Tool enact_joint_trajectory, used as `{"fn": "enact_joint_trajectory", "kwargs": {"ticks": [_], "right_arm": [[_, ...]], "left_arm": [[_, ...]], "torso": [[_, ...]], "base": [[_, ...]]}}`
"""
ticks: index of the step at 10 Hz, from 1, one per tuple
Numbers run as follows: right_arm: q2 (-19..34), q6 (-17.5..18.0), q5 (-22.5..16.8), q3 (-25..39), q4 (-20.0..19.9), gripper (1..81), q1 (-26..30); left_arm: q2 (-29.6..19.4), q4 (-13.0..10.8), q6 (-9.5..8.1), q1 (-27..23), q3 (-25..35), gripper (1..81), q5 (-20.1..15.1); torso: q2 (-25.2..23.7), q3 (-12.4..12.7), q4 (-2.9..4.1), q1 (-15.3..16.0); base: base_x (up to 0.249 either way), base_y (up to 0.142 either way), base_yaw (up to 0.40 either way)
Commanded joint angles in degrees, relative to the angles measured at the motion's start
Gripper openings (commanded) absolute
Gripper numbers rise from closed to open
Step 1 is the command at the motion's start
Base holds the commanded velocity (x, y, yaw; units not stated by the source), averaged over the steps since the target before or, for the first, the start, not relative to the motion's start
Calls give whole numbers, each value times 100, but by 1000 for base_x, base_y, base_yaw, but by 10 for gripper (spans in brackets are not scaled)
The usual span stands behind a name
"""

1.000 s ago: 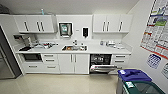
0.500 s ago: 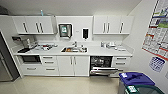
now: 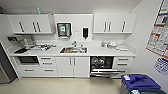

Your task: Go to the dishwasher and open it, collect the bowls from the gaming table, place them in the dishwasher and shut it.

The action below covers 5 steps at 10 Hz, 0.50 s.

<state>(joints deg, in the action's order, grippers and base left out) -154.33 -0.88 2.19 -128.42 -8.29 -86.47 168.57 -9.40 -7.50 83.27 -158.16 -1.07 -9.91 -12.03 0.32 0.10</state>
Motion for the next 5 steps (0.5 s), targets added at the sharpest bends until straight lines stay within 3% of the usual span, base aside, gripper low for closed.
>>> {"fn": "enact_joint_trajectory", "kwargs": {"ticks": [1, 5], "right_arm": [[137, -18, -386, 46, 47, 10, 160], [137, -18, -386, 46, 38, 10, 160]], "left_arm": [[-60, -53, 20, -166, 4, 10, -376], [-42, -53, 20, -166, 4, 10, -376]], "torso": [[0, 0, 0, 0], [0, 0, 0, -2]], "base": [[147, 0, 0], [151, 0, 0]]}}
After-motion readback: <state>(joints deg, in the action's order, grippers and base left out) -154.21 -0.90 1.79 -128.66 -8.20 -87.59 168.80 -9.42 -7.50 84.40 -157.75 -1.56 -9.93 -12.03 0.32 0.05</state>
